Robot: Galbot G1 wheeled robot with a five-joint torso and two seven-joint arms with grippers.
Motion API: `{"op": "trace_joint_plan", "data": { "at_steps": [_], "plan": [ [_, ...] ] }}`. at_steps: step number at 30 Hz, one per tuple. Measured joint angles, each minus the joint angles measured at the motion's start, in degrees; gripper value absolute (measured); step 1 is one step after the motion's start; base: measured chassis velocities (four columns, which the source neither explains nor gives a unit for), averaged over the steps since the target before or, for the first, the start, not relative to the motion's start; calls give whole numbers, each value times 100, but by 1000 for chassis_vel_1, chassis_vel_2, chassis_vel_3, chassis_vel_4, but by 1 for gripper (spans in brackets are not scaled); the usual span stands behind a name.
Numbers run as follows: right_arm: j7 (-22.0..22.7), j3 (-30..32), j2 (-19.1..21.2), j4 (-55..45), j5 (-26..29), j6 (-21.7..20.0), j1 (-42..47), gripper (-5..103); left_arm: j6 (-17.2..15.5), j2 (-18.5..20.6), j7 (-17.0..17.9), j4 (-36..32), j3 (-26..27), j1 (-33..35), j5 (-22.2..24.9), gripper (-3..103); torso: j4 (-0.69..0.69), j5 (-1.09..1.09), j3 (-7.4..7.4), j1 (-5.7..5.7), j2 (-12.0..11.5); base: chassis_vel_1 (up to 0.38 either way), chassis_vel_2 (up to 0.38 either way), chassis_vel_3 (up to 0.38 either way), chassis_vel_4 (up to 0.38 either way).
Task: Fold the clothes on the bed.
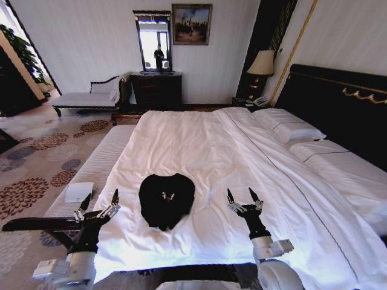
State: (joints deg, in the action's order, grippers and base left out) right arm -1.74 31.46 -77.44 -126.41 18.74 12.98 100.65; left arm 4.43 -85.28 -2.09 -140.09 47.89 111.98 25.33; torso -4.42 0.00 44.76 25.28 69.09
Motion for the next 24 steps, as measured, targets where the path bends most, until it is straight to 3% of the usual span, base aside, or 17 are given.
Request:
{"op": "trace_joint_plan", "data": {
  "at_steps": [9, 15, 18, 19, 23, 24],
  "plan": [
    [-7, -44, 11, 101, 10, 236, -69, 100, -21, 1, 76, 167, 31, -64, -16, 100, 0, 0, 0, 0, 0, 15, 61, -19, -58],
    [-12, -91, 6, 264, -119, 359, -145, 100, -228, 74, 353, 510, 165, -292, 106, 100, 0, 1, 0, -1, 0, 0, 0, 0, 0],
    [-14, -148, 11, 424, -139, 409, -264, 100, -672, 211, 527, 810, 175, -496, 743, 100, 0, -2, 0, 0, 0, 0, 0, 0, 0],
    [-14, -148, 11, 424, -139, 409, -264, 100, -672, 211, 527, 810, 175, -496, 743, 100, 0, -2, 0, 0, 0, 0, 0, 0, 0],
    [-8, -204, 10, 701, -135, 462, -488, 100, -1435, 283, 763, 1327, 23, -999, 2560, 100, 1, 0, 0, -1, 0, 0, 0, 0, 0],
    [-8, -204, 10, 701, -135, 462, -488, 100, -1435, 283, 763, 1327, 23, -999, 2560, 100, 1, 0, 0, -1, 0, 0, 0, 0, 0]
  ]
}}
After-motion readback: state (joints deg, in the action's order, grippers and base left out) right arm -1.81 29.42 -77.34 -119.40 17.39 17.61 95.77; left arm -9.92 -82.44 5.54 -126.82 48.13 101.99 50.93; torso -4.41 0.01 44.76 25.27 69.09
